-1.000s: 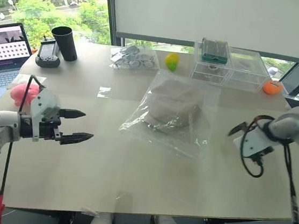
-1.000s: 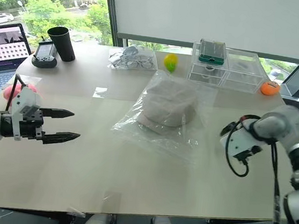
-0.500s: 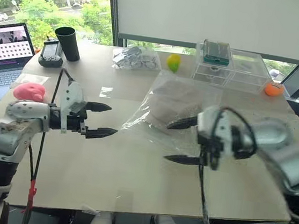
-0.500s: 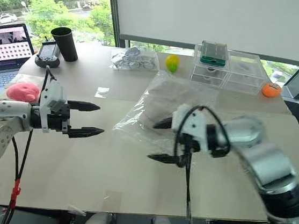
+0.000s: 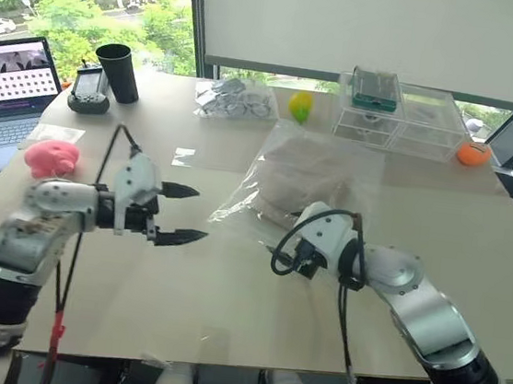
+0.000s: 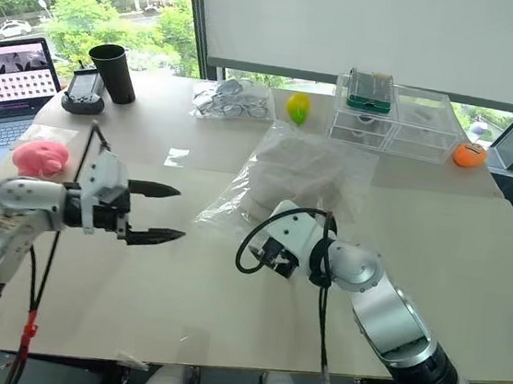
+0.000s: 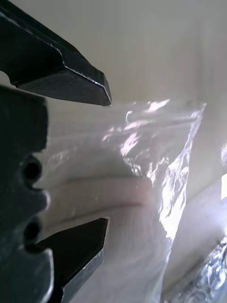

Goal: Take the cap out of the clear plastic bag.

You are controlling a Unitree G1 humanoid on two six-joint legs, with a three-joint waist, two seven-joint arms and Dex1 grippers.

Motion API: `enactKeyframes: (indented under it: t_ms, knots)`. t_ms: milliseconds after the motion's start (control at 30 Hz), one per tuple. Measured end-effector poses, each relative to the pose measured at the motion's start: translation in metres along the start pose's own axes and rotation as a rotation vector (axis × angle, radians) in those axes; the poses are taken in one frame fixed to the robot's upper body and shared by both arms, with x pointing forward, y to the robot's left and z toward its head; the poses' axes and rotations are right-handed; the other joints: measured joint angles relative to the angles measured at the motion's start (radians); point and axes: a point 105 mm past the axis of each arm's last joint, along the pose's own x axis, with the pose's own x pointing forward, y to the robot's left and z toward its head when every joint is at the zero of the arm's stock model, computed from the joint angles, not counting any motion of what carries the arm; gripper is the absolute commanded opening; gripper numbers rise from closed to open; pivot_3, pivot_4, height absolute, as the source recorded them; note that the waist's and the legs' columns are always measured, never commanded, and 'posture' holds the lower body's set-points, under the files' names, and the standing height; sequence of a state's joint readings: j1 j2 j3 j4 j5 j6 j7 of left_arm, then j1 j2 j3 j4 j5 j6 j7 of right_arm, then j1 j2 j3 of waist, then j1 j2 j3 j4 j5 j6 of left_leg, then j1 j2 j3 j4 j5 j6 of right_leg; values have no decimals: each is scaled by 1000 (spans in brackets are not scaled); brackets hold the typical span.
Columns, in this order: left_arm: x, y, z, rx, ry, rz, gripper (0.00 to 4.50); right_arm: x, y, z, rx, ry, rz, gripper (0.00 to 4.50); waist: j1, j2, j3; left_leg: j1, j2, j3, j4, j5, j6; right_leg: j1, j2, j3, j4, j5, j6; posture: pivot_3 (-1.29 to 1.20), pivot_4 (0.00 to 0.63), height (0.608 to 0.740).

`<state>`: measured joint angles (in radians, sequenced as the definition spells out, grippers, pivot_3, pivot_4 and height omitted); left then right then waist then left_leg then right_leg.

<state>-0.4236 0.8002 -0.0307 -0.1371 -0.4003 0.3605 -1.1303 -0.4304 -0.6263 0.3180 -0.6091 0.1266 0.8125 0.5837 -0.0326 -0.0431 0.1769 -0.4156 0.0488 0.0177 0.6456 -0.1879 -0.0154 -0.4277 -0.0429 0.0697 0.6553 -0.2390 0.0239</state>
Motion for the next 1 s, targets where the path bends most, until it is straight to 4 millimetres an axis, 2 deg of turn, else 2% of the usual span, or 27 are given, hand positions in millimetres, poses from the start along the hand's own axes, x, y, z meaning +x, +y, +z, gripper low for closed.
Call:
enactKeyframes:
  t_ms: [133, 267, 500, 600, 733, 767, 800, 1000]
  knots:
    - [17, 2, -7, 121, 44, -38, 4500, -12, -1, -1, 104, -17, -3, 4453, 14, 0, 0, 0, 0, 0, 0, 0, 0, 1, 0, 0, 0, 0, 0, 0, 150, 740]
    - [50, 10, -13, 179, 30, -69, 4500, -24, 6, 11, 179, -81, 36, 4453, 19, 0, 0, 1, 0, -1, 0, 0, 0, 2, 0, -1, -1, 0, 1, 0, 150, 740]
    - [94, 37, -21, 248, 76, -29, 4500, -28, 8, 10, 210, -82, 33, 4453, 14, -1, 0, 0, -1, -2, 0, 0, 0, 2, 0, -1, -3, 0, 1, 0, 150, 740]
    - [102, 43, -34, 247, 120, -5, 4500, -27, 8, 11, 221, -86, 20, 4453, 8, -1, 0, 0, -1, -2, 0, 0, 0, 2, 1, -1, -3, 0, 2, 0, 150, 740]
    - [104, 53, -39, 272, 148, 27, 4500, -26, 12, 15, 221, -97, 16, 4453, 11, -1, 0, 0, -1, -3, 0, 0, 0, 2, 0, -1, -3, -1, 4, 0, 150, 740]
    - [104, 55, -39, 275, 149, 31, 3964, -26, 13, 16, 221, -101, 17, 4500, 12, -1, 0, 0, -1, -3, 0, 0, 0, 3, 0, -1, -3, -1, 5, 0, 150, 740]
    - [104, 55, -38, 281, 143, 33, 3820, -26, 13, 16, 221, -103, 13, 4500, 12, -1, 0, -1, -1, -3, 0, 0, 0, 3, 0, -1, -3, -1, 5, 0, 150, 740]
    - [102, 56, -40, 269, 127, 38, 1734, -23, 15, 16, 226, -99, 5, 4500, 13, -1, 0, -1, -1, -3, 0, 0, 0, 3, 0, -1, -4, -1, 5, 0, 150, 740]
